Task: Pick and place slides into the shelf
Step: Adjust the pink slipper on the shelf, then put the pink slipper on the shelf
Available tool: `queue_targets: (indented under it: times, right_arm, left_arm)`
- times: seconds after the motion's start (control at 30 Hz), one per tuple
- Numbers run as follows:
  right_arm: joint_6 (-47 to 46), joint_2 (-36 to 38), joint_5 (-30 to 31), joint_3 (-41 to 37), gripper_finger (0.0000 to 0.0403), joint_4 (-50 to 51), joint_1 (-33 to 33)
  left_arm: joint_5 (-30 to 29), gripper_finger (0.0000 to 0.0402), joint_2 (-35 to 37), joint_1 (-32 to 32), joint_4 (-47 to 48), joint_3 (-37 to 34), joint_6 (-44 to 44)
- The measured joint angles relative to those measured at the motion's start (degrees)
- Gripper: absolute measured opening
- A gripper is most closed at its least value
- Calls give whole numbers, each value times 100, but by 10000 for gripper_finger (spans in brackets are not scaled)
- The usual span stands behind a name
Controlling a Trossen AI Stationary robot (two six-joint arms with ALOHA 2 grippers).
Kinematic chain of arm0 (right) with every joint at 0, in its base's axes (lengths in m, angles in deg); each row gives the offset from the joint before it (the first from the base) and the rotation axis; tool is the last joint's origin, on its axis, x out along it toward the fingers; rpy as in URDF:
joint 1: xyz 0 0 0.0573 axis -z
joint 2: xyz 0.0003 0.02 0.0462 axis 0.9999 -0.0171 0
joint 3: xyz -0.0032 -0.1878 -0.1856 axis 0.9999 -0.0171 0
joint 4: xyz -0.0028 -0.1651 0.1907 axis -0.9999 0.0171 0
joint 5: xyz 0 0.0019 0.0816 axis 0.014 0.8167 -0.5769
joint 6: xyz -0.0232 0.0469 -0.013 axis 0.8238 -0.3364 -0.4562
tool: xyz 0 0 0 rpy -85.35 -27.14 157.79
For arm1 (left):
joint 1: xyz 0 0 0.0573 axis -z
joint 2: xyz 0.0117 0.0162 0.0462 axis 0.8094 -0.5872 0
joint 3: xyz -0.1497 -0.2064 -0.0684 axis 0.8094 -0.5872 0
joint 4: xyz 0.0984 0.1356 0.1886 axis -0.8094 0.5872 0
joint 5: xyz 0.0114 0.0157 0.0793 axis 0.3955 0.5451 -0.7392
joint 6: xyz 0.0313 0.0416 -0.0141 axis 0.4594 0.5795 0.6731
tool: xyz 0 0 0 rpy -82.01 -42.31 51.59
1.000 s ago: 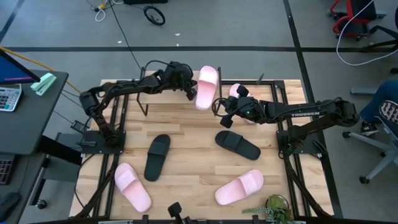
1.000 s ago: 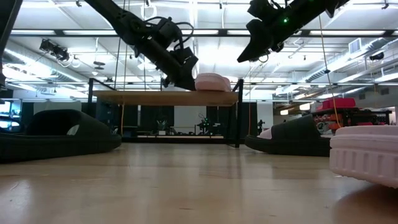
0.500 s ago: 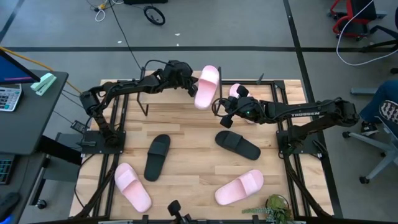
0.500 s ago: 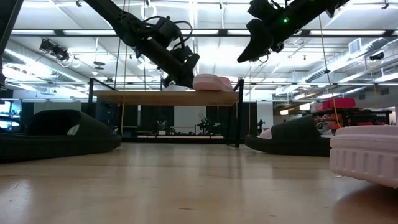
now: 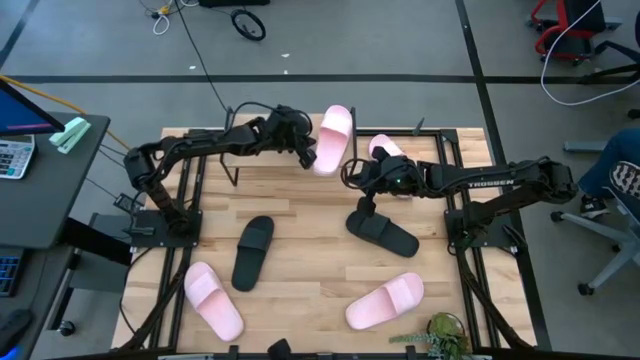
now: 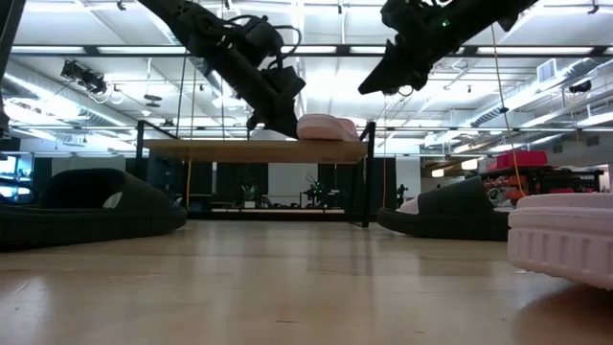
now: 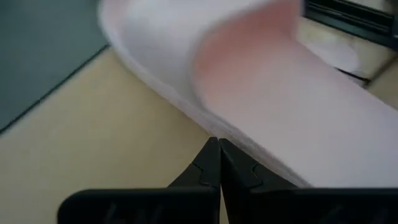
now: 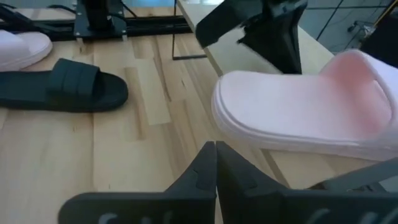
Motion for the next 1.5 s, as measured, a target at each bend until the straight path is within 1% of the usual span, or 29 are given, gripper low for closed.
queue_targets:
  times: [0.17,0.33,0.4,0.53,0.77,0.9,0.97,1.1,1.17,1.23,1.3,1.37,1.43,1.5]
  right_arm:
    - [1,-2,-7,0,7,2,0]
    - [-3,-2,-4,0,5,1,0]
    - [-24,-2,-4,0,6,0,0]
    - [-25,-2,-7,0,7,0,0]
    - [-11,-2,-6,0,7,2,0]
    - [19,-1,-6,0,8,19,-27]
    - [-6,39,-3,0,7,230,-61]
    - [-785,416,17,0,6,1257,-142]
    - [-1135,684,287,0,7,1825,-229]
    - [-1542,894,848,0,8,2400,-360]
    - [-2194,998,1425,-1,8,2994,-496]
    - [-2822,1009,1846,-65,8,3481,-576]
    - [-3060,960,2009,-221,8,3786,-580]
    - [-2916,902,2030,-418,9,3841,-563]
  left_arm:
    - [-27,5,11,280,154,0,-12]
    - [-15,5,11,485,56,0,-4]
    - [-153,6,11,526,-26,0,13]
    - [-460,3,11,419,-90,0,271]
    - [-481,3,11,95,-28,0,212]
    - [-480,7,11,60,-28,0,147]
    - [-480,8,55,77,37,-1,237]
    - [-476,4,341,159,454,-2,247]
    - [-470,5,554,210,817,-4,245]
    - [-474,12,789,298,1082,-3,245]
    - [-479,17,1033,422,1410,-2,228]
    - [-480,20,1215,597,1703,-2,216]
    - [-466,20,1354,763,1972,-2,214]
    - [-461,16,1452,941,2193,-2,209]
